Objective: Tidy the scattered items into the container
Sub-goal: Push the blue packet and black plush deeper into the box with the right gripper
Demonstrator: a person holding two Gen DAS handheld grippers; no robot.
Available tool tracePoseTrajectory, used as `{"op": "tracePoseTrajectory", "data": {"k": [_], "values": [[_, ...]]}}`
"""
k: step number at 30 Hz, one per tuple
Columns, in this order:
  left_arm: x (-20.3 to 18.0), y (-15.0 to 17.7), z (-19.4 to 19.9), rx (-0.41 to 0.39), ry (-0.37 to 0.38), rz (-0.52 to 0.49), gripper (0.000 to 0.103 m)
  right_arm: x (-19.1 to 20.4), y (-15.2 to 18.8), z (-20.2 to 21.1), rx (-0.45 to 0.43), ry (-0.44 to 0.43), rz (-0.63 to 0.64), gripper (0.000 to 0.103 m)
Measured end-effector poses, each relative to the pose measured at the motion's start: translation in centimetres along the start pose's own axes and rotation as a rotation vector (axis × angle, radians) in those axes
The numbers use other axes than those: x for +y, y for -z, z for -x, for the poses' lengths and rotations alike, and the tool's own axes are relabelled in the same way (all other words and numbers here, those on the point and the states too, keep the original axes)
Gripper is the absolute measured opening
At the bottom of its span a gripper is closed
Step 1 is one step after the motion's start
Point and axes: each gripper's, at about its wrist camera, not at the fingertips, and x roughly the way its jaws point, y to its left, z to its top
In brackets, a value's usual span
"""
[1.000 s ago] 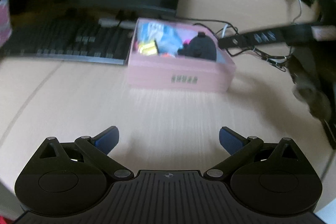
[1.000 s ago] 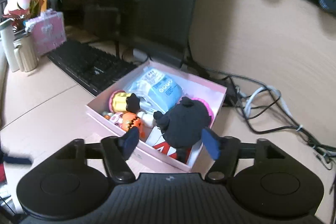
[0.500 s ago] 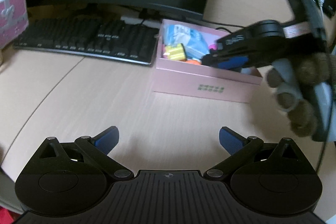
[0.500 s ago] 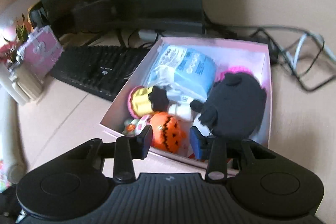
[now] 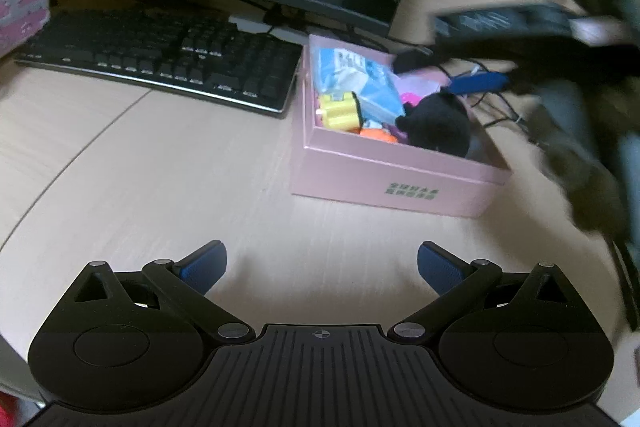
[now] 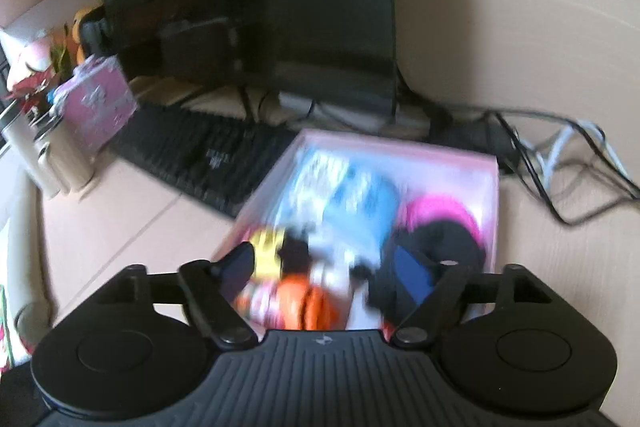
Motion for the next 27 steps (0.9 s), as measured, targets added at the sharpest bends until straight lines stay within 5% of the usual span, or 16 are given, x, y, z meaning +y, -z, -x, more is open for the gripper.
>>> {"op": "tracePoseTrajectory", "data": {"k": [10, 13, 18, 21, 27], "values": [[0.6, 0.4, 1.4, 0.013, -0.039, 0.054, 0.103, -3.0, -4.4, -10.5, 0.192, 0.008, -0.153, 0.094], [1.0, 0.7, 1.3, 0.028, -0.051, 0.065, 0.103, -1.7, -4.2, -10.3, 0.173, 0.024, -0.048, 0.079], [0.9, 0.7, 0.4, 0.044, -0.045, 0.067, 0.103, 2.3, -3.2, -9.1, 0.126, 0.19, 0.237, 0.077], [0.2, 0.8, 0.4, 0.048, -0.022, 0.044, 0.103, 2.4, -1.8, -10.2, 0.173, 0.158, 0.248, 0.086], [0.3, 1.4, 0.5, 0.061, -0.023, 0.021, 0.103, 1.4, -1.4, -6.8, 0.073, 0.115, 0.154, 0.086]]}}
